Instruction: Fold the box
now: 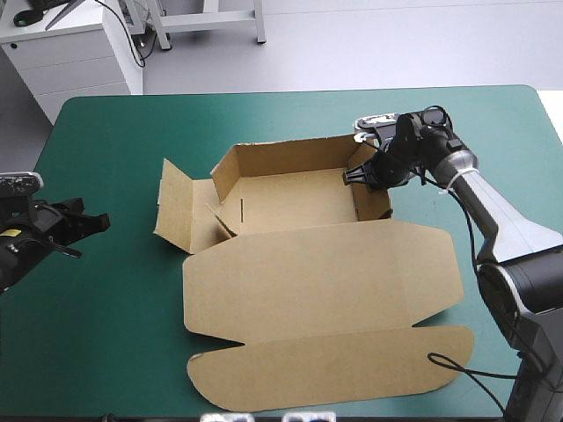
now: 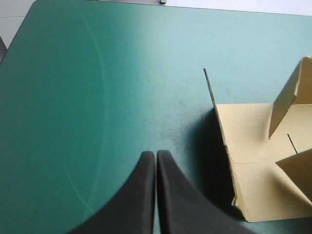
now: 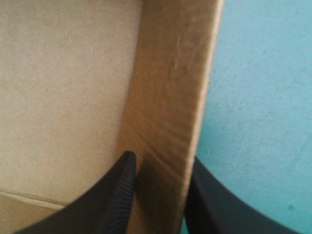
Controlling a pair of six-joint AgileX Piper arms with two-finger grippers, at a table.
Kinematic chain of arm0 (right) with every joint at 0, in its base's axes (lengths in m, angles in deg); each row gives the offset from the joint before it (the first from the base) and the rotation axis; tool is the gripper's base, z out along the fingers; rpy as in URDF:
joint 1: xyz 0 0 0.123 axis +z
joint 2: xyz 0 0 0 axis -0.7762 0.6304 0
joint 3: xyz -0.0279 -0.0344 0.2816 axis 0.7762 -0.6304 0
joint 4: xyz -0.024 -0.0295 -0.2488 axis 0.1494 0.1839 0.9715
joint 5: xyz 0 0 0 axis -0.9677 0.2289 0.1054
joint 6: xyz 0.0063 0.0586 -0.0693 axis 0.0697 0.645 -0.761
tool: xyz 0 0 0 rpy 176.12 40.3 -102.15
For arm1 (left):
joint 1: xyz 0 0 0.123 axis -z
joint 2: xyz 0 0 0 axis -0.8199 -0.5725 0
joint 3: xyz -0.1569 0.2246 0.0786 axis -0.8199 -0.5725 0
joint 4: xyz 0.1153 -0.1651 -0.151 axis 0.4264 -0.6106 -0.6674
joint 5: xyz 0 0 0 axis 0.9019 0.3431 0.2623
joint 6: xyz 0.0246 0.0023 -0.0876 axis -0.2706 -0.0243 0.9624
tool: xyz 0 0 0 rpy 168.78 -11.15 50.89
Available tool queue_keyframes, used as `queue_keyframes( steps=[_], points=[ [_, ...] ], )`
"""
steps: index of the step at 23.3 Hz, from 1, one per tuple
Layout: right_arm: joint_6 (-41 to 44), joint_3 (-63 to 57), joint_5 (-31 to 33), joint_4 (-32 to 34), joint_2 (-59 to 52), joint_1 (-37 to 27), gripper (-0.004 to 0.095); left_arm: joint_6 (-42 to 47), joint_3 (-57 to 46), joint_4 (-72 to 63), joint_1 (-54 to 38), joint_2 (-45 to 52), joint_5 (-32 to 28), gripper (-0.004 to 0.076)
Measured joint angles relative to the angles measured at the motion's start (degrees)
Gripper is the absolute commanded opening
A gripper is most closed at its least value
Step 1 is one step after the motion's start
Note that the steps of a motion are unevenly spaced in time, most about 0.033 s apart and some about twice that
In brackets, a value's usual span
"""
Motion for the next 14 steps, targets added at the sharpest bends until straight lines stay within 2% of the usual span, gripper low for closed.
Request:
queue_keyframes(
  steps=[1, 2, 5, 10, 14],
  points=[
    [0.00, 0.29, 0.46, -0.07, 0.12, 0.00, 0.0703, 0.00, 0.00, 0.00, 0.00, 0.00, 0.00, -0.0008],
    [0.00, 1.14, 0.88, -0.01, 0.12, 0.00, 0.0722, 0.00, 0.00, 0.00, 0.00, 0.00, 0.04, -0.0008],
    [0.27, 3.96, 2.27, -0.01, 0.12, 0.00, 0.0728, 0.00, 0.00, 0.00, 0.00, 0.00, 0.04, -0.0008],
    [1.92, 6.81, 10.19, 1.79, 0.07, 0.00, 0.0729, 0.00, 0.00, 0.00, 0.00, 0.00, -0.03, -0.0008],
    [2.30, 5.70, 10.77, 0.95, 0.07, 0.00, 0.0728, 0.00, 0.00, 0.00, 0.00, 0.00, -0.10, -0.0008]
  ],
)
